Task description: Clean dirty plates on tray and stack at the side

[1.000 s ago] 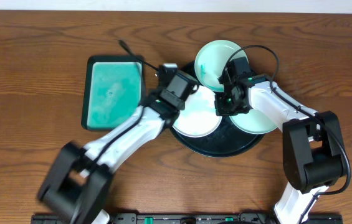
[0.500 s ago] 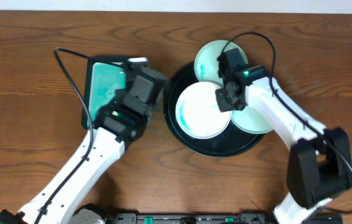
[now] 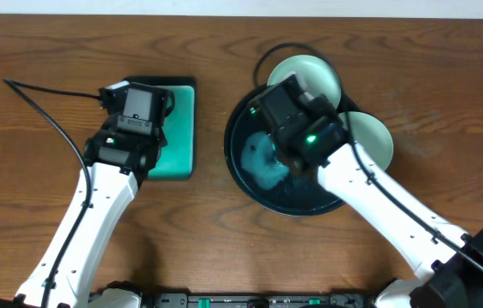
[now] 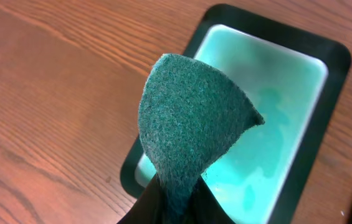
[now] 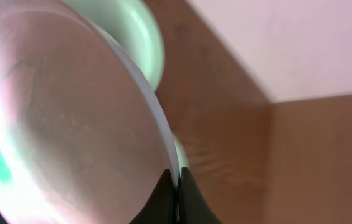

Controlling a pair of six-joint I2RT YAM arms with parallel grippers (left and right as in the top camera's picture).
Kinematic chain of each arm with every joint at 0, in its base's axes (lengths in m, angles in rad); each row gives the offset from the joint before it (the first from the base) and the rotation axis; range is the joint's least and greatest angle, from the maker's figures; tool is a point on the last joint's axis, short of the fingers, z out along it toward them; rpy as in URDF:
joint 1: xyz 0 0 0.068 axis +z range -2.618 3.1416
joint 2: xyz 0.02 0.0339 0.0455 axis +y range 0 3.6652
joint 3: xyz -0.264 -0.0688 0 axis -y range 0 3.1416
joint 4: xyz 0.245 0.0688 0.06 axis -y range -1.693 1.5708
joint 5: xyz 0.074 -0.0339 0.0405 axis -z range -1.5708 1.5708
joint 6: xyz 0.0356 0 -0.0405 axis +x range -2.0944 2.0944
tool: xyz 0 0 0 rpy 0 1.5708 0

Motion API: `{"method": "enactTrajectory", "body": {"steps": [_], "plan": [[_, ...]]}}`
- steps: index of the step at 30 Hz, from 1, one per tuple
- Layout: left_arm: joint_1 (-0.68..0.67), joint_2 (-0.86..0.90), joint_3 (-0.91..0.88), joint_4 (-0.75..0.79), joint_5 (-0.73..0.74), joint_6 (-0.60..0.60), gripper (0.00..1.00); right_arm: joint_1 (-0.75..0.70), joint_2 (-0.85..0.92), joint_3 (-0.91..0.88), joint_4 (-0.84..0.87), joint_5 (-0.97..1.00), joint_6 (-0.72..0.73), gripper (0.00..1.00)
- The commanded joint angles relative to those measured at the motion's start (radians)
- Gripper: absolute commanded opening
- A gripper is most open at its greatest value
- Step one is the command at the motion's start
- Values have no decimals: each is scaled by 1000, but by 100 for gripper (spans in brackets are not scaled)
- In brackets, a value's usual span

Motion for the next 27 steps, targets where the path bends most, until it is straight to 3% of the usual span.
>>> {"method": "enactTrajectory", "body": {"steps": [1, 11, 27], "plan": [[27, -6, 0, -1, -9, -29, 7, 60, -14, 18, 44, 235, -211, 1], [37, -6, 0, -8, -9, -29, 7, 153, -14, 18, 196, 425, -468, 1], [36, -6, 0, -8, -9, -29, 7, 154, -14, 18, 217, 426, -496, 1]]}}
